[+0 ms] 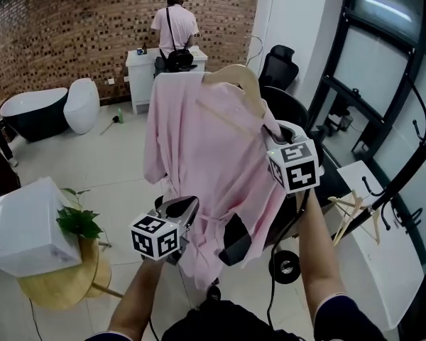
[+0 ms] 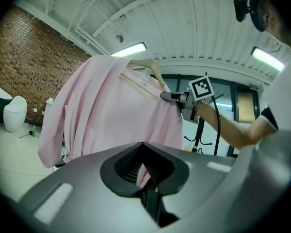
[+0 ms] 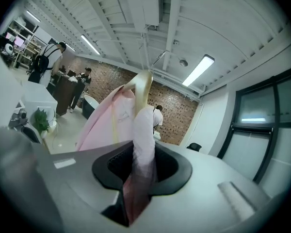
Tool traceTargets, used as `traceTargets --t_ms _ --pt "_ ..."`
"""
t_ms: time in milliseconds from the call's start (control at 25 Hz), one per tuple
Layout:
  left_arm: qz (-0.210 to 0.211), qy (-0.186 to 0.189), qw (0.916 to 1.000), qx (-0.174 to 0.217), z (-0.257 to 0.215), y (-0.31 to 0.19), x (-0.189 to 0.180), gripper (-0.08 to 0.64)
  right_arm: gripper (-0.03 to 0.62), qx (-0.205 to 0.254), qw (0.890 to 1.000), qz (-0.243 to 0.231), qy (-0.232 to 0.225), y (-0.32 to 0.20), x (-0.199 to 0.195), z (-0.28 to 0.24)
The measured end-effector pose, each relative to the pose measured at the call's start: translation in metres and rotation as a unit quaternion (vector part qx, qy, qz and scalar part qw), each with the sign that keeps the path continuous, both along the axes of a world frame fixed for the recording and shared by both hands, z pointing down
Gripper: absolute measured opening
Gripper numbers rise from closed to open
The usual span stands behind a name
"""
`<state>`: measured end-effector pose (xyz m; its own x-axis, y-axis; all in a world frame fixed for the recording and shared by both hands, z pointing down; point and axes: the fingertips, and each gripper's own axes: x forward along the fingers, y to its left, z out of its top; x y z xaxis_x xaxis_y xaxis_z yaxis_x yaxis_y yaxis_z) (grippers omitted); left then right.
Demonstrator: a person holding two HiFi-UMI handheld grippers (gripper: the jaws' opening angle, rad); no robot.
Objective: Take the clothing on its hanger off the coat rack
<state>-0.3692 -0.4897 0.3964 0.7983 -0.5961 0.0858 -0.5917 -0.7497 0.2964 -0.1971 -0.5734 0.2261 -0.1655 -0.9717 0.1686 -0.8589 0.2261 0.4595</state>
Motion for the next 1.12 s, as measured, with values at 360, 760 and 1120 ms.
traceTargets --t_ms 360,760,1120 --pt "0.037 0.012 0.9989 0.026 -0.025 -0.034 0.042 0.012 0.081 0.016 0.999 0.033 0.001 -0.020 0.042 -0.029" --pt "0.051 0.012 0.9983 0.026 -0.023 -0.060 0.068 0.012 0.081 0.042 0.998 0.049 0.012 -0.039 0.075 -0.062" --pt "0.043 -0.002 0.9991 0.001 0.003 -0.068 0.077 0.012 0.081 0.031 0.998 0.050 0.011 -0.055 0.091 -0.023"
